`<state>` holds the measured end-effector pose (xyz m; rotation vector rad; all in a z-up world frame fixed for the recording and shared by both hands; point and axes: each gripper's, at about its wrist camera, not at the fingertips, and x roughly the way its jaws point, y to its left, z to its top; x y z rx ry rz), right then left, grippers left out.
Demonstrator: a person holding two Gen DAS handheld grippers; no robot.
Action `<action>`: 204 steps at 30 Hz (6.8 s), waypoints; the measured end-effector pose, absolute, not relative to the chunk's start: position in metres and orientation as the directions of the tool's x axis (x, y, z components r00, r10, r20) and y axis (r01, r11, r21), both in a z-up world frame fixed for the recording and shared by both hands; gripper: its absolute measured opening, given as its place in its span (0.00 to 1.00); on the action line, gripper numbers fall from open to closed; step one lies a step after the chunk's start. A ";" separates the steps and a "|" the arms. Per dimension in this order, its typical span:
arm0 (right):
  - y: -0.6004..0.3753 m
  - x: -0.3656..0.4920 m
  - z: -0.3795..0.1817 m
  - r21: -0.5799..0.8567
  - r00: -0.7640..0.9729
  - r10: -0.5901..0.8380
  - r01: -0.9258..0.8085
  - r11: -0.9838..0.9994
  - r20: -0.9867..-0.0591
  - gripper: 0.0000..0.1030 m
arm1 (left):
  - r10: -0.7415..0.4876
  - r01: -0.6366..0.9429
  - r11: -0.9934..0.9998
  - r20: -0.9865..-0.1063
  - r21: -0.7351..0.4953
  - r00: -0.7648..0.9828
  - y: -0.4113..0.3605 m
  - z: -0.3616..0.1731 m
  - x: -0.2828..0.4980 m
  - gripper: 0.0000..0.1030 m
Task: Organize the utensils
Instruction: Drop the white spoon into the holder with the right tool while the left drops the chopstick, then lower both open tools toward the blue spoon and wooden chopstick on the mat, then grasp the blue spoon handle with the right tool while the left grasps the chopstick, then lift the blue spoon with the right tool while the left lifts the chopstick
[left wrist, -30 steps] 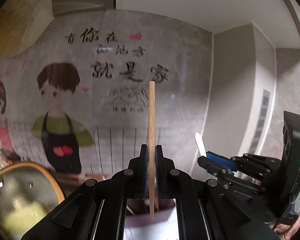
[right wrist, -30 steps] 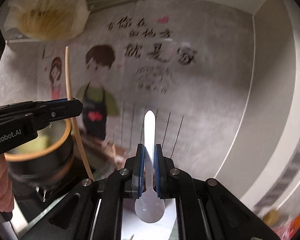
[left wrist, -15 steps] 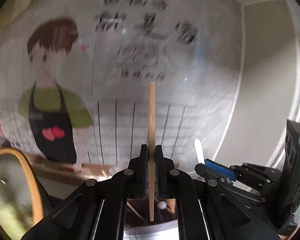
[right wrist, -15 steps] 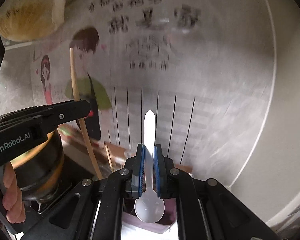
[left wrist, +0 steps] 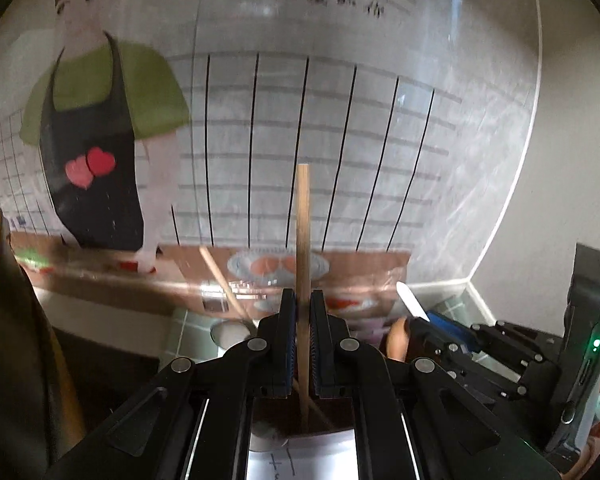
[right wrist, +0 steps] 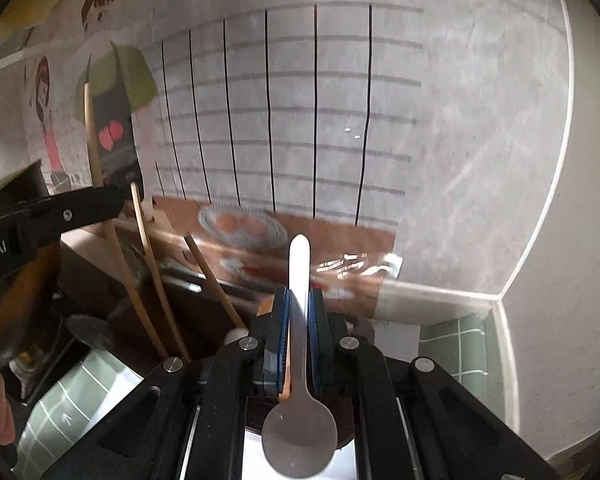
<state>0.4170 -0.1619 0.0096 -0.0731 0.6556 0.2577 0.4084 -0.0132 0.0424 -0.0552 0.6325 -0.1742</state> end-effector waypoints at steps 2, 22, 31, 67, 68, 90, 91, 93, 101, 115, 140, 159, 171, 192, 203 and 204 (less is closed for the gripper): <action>-0.161 0.419 0.005 0.007 0.758 0.215 -0.268 0.963 -0.616 0.08 | -0.178 0.145 0.984 -0.595 -0.104 0.784 -0.014 0.036 0.407 0.06; -0.159 0.421 0.007 0.062 0.749 0.287 -0.314 0.947 -0.597 0.09 | -0.147 0.078 0.988 -0.642 -0.135 0.752 0.002 0.025 0.402 0.43; -0.169 0.389 0.016 0.010 0.734 0.245 -0.309 0.951 -0.633 0.47 | -0.146 0.086 0.988 -0.618 -0.126 0.772 0.000 0.049 0.377 0.49; -0.245 0.237 -0.078 0.001 0.515 0.089 -0.168 0.986 -0.853 0.08 | -0.267 0.298 0.941 -0.894 -0.161 0.360 -0.125 -0.087 0.240 0.48; -0.245 0.236 -0.077 -0.004 0.519 0.085 -0.169 0.986 -0.850 0.08 | -0.264 0.301 0.940 -0.898 -0.158 0.352 -0.126 -0.090 0.240 0.43; -0.194 0.215 -0.064 0.001 0.536 0.176 -0.311 0.950 -0.826 0.06 | -0.209 0.265 0.960 -0.861 -0.090 0.463 -0.065 -0.067 0.207 0.09; -0.191 0.214 -0.064 0.005 0.534 0.184 -0.319 0.948 -0.825 0.06 | -0.206 0.259 0.962 -0.860 -0.091 0.466 -0.059 -0.065 0.205 0.09; -0.184 0.211 -0.062 0.020 0.524 0.205 -0.337 0.941 -0.827 0.06 | -0.194 0.242 0.967 -0.860 -0.086 0.471 -0.049 -0.065 0.203 0.09; -0.169 0.182 -0.065 0.074 0.456 0.285 -0.426 0.902 -0.843 0.06 | -0.127 0.126 0.989 -0.865 -0.074 0.486 0.002 -0.065 0.200 0.09; -0.213 0.224 -0.069 0.132 0.485 0.174 -0.120 0.984 -0.857 0.37 | -0.078 0.021 0.997 -0.872 -0.077 0.482 0.048 -0.071 0.191 0.09; -0.180 0.213 -0.077 0.028 0.468 0.162 -0.279 0.960 -0.869 0.09 | -0.146 0.499 0.867 -0.954 0.004 0.262 -0.061 -0.090 0.268 0.11; -0.190 0.199 -0.067 0.007 0.471 0.149 -0.290 0.957 -0.869 0.11 | -0.165 0.291 0.955 -0.919 -0.058 0.358 -0.030 -0.088 0.286 0.08; -0.208 0.218 -0.056 0.018 0.473 0.158 -0.286 0.958 -0.867 0.11 | -0.252 0.101 0.968 -0.874 -0.231 0.415 0.028 -0.066 0.254 0.08; -0.149 0.268 -0.083 0.046 0.327 0.180 -0.378 0.925 -0.928 0.11 | -0.153 0.300 0.953 -0.929 -0.048 0.336 0.013 -0.063 0.270 0.18; -0.156 0.234 -0.049 0.037 0.427 0.211 -0.382 0.924 -0.879 0.11 | -0.089 0.358 0.933 -0.983 -0.026 0.160 -0.010 -0.091 0.336 0.17; -0.157 0.233 -0.048 0.041 0.427 0.213 -0.378 0.925 -0.879 0.11 | -0.088 0.351 0.936 -0.983 -0.026 0.161 -0.012 -0.091 0.338 0.16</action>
